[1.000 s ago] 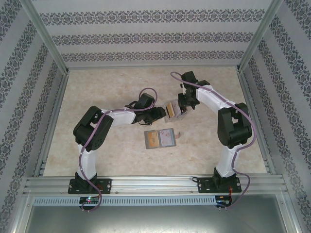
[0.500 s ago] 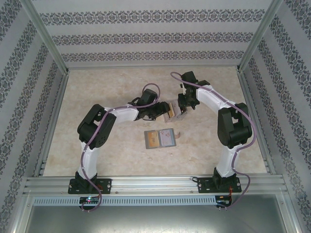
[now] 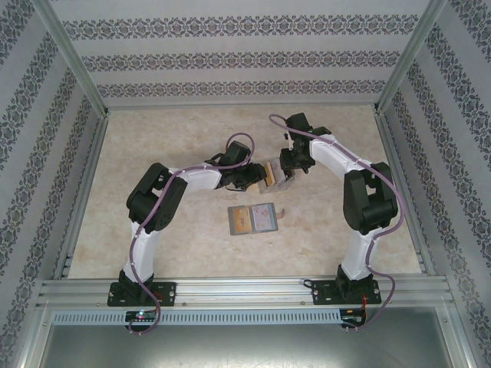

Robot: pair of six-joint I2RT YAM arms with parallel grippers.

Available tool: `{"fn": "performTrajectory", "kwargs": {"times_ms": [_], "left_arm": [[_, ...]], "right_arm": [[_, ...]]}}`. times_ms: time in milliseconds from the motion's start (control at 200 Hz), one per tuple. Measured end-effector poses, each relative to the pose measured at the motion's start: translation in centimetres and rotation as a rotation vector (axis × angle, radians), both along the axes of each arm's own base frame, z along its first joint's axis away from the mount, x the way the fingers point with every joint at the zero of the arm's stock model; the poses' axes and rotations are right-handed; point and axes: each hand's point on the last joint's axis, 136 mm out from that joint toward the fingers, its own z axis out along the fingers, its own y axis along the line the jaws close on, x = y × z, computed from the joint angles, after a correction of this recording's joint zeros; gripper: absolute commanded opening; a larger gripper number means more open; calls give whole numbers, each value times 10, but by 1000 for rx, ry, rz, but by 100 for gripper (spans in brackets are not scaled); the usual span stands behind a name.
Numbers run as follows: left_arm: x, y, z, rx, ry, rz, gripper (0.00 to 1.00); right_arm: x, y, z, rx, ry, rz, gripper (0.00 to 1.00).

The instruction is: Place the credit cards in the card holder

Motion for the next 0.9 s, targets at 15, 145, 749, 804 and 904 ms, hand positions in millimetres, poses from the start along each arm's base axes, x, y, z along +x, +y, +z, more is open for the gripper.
{"fn": "performTrajectory", "kwargs": {"times_ms": [15, 145, 749, 804, 904], "left_arm": [[0, 0, 0, 1, 0, 0, 46], [-2, 3, 1, 17, 4, 5, 46], [-6, 9, 1, 37, 12, 11, 45], [-6, 9, 0, 38, 13, 11, 45], [-6, 9, 0, 38, 13, 11, 45]], "right_arm": [[0, 1, 0, -1, 1, 3, 46], [-1, 4, -2, -13, 10, 14, 47], [1, 2, 19, -96, -66, 34, 42], [1, 2, 19, -95, -65, 34, 43], [1, 3, 19, -90, -64, 36, 45]]}}
